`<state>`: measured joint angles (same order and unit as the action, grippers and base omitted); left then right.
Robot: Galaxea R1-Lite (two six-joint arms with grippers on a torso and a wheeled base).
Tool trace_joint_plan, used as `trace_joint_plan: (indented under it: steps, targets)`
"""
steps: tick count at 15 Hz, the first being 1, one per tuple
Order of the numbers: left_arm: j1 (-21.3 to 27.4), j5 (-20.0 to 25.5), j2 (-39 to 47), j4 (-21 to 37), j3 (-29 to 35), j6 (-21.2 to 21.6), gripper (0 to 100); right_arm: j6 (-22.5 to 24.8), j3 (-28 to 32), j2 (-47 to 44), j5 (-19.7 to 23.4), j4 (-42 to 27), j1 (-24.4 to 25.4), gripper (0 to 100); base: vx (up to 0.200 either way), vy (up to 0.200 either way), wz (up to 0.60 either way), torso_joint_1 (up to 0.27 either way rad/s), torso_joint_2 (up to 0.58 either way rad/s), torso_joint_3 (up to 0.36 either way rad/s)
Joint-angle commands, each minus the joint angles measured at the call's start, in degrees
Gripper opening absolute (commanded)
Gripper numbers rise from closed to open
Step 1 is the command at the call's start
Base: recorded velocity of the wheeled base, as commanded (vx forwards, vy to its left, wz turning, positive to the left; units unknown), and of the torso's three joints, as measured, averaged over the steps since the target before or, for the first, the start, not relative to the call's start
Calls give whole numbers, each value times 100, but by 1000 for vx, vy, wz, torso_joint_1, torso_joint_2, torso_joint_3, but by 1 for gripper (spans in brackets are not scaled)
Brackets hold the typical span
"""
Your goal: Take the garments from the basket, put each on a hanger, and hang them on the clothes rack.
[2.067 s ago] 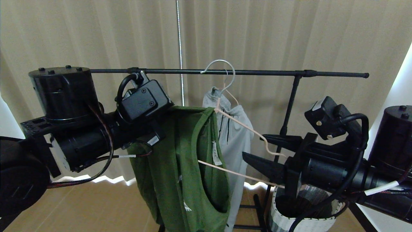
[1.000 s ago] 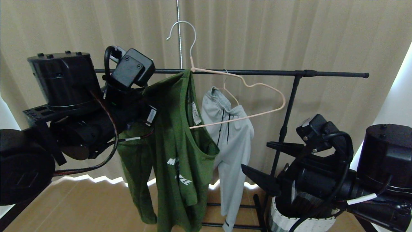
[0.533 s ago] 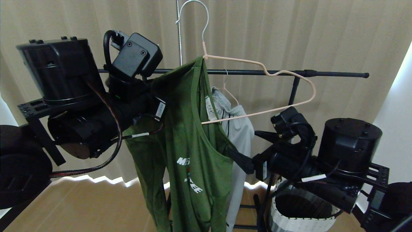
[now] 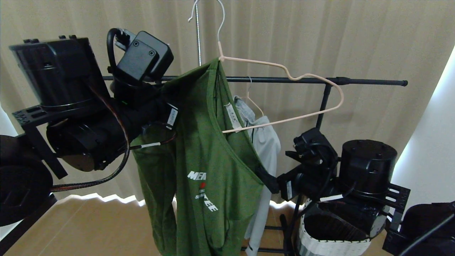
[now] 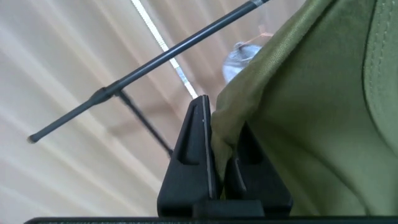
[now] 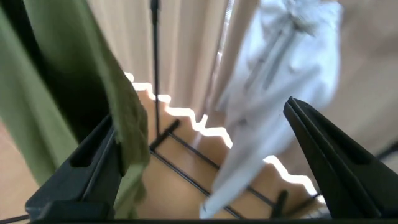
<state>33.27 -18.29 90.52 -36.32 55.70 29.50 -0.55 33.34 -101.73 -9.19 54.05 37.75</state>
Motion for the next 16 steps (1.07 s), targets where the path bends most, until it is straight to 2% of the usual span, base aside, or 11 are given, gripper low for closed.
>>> trace_joint_plan:
  steps: [1,4,5,6,9,12,14,16]
  targets:
    - [-92,0,10,2,-15,12,0,28,-407,347,-21,35,-348,100,0,0,0,0,0,0]
    - [-172,27,1,2,-270,73,0,380,-451,707,-4,-9,-1227,100,0,0,0,0,0,0]
    - [-172,36,-16,-7,-499,100,0,582,-337,760,31,-18,-1640,100,0,0,0,0,0,0]
    - [-172,36,-8,-7,-657,144,0,679,-188,786,40,-18,-1824,100,0,0,0,0,0,0]
    - [-172,36,-8,-33,-1000,328,0,688,234,839,40,-193,-1939,100,0,0,0,0,0,0]
    - [-295,36,1,-350,-1430,768,0,688,515,980,49,-519,-1930,100,0,0,0,0,0,0]
    - [-576,44,72,-956,-1896,1260,0,688,630,1173,58,-835,-1895,100,0,0,0,0,0,0]
    - [-611,44,212,-1185,-1949,1251,0,688,586,1349,67,-1055,-1719,100,0,0,0,0,0,0]
